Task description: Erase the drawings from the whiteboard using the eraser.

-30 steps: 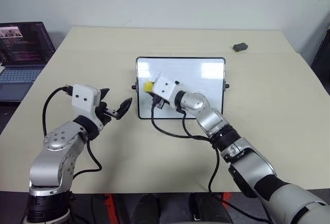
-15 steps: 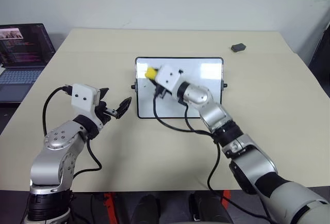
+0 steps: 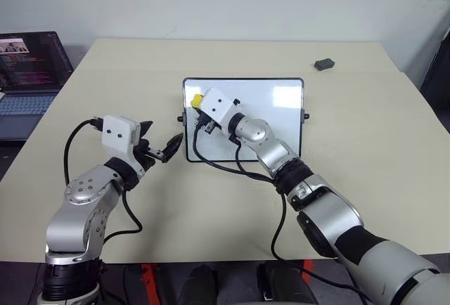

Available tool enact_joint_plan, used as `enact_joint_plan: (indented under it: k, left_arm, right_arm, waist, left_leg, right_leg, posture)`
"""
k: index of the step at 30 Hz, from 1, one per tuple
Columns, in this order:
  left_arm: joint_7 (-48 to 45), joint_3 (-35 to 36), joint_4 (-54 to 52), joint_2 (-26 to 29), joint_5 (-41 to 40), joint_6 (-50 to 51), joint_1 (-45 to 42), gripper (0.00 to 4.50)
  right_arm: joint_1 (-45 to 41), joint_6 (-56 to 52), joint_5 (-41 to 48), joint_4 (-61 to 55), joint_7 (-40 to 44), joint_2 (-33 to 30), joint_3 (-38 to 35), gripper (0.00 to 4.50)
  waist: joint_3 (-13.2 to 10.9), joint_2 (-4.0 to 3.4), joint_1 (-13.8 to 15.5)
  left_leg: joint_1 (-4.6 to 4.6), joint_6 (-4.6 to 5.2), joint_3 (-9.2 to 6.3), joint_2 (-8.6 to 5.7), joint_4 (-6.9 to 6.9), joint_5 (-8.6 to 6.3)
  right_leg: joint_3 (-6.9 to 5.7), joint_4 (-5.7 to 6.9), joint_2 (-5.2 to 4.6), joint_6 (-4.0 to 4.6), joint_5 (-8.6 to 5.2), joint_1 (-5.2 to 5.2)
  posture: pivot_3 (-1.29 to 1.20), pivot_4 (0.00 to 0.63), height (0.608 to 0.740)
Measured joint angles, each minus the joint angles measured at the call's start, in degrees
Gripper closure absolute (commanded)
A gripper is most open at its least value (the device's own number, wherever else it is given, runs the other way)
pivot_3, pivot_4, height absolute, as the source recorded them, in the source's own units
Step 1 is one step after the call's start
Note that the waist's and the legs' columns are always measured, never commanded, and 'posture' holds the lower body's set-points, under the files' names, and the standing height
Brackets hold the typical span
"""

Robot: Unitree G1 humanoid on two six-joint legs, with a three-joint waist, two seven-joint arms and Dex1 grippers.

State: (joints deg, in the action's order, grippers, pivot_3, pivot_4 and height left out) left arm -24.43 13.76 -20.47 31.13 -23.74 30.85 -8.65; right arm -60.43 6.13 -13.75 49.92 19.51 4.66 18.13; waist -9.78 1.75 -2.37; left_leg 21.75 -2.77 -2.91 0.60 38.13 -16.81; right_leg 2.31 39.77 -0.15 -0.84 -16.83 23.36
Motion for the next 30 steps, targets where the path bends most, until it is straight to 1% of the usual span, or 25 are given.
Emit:
enact_joint_plan:
  k: [8,11,15,18,20,23,25,27,30]
  left_arm:
    - [-0.1,-0.2,0.0,0.0,-0.1,0.0,-0.4,0.00]
    - [-0.3,-0.5,0.0,0.0,-0.1,0.0,-0.6,0.00]
    - [-0.5,-0.6,0.0,0.0,-0.1,0.0,-0.6,0.00]
    - [-0.8,-0.6,0.0,0.0,-0.1,0.0,-0.6,0.00]
    - [-1.2,-0.6,0.0,0.0,-0.3,0.0,-0.7,0.00]
    - [-1.9,-0.7,-0.5,0.0,-1.2,0.2,-0.5,0.00]
    - [-2.7,-1.3,-1.4,0.0,-1.7,0.4,-0.5,0.00]
    - [-3.5,-2.4,-2.5,0.0,-2.3,0.8,-0.5,0.00]
    - [-5.5,-3.9,-3.8,1.3,-2.6,1.4,-1.0,0.00]
  right_arm:
    - [5.4,-4.9,-0.8,-5.0,14.8,-1.3,5.8,3.41]
    - [6.4,-6.9,-0.8,-6.5,17.4,-1.7,6.2,3.41]
    - [7.8,-8.4,0.5,-9.4,18.0,-2.3,5.3,3.41]
    - [8.4,-10.3,3.2,-13.1,18.1,-3.4,2.4,3.41]
    - [10.0,-13.9,7.1,-19.5,19.3,-4.2,-1.1,3.41]
    - [13.9,-23.1,15.2,-31.5,20.4,-4.2,-6.9,3.41]
    - [16.9,-30.7,21.2,-40.1,19.6,-4.4,-11.5,3.41]
    - [20.2,-36.0,24.6,-47.2,18.7,-6.7,-14.3,3.41]
    - [28.9,-42.1,27.2,-57.9,16.6,-11.8,-17.8,3.41]
  waist:
    - [0.0,0.01,0.0]
    - [0.0,0.01,0.1]
    - [0.0,0.01,0.3]
    - [0.0,0.01,0.4]
    - [0.0,0.01,0.5]
    - [0.0,0.01,0.5]
    - [0.0,0.01,0.6]
    - [0.0,0.01,0.9]
    - [0.0,0.02,1.1]
  left_leg:
    - [-0.36,-0.04,-0.01,-0.01,0.00,0.04]
    - [-0.42,-0.07,-0.06,-0.03,0.00,0.13]
    - [-0.36,-0.07,-0.07,-0.03,0.00,0.15]
    - [-0.14,-0.07,-0.10,-0.03,0.00,0.15]
    - [0.00,-0.07,-0.14,-0.01,-0.02,0.15]
    - [0.14,-0.07,-0.19,0.01,-0.10,0.14]
    - [0.20,-0.06,-0.19,0.02,-0.14,0.12]
    - [0.24,-0.06,-0.22,-0.03,-0.15,0.12]
    - [0.27,-0.05,-0.26,-0.04,-0.16,0.11]
  right_leg:
    - [0.00,0.19,0.00,0.00,0.00,-0.26]
    - [-0.03,0.23,0.00,0.08,0.05,-0.30]
    - [-0.04,0.22,0.00,0.09,0.06,-0.26]
    - [-0.06,0.14,0.00,0.09,0.06,-0.10]
    - [-0.10,0.02,0.00,0.09,0.05,-0.04]
    - [-0.15,-0.19,0.00,0.08,0.05,0.00]
    - [-0.15,-0.32,-0.01,0.08,0.05,0.01]
    - [-0.17,-0.42,-0.05,0.08,0.05,-0.02]
    - [-0.19,-0.61,-0.05,0.07,0.06,-0.10]
  posture:
    - [0.00,0.150,0.740]
    - [0.00,0.150,0.740]
    - [0.00,0.150,0.740]
    - [0.00,0.150,0.740]
    - [0.00,0.150,0.740]
    - [0.00,0.150,0.740]
    - [0.00,0.150,0.740]
    - [0.00,0.150,0.740]
    - [0.00,0.150,0.740]
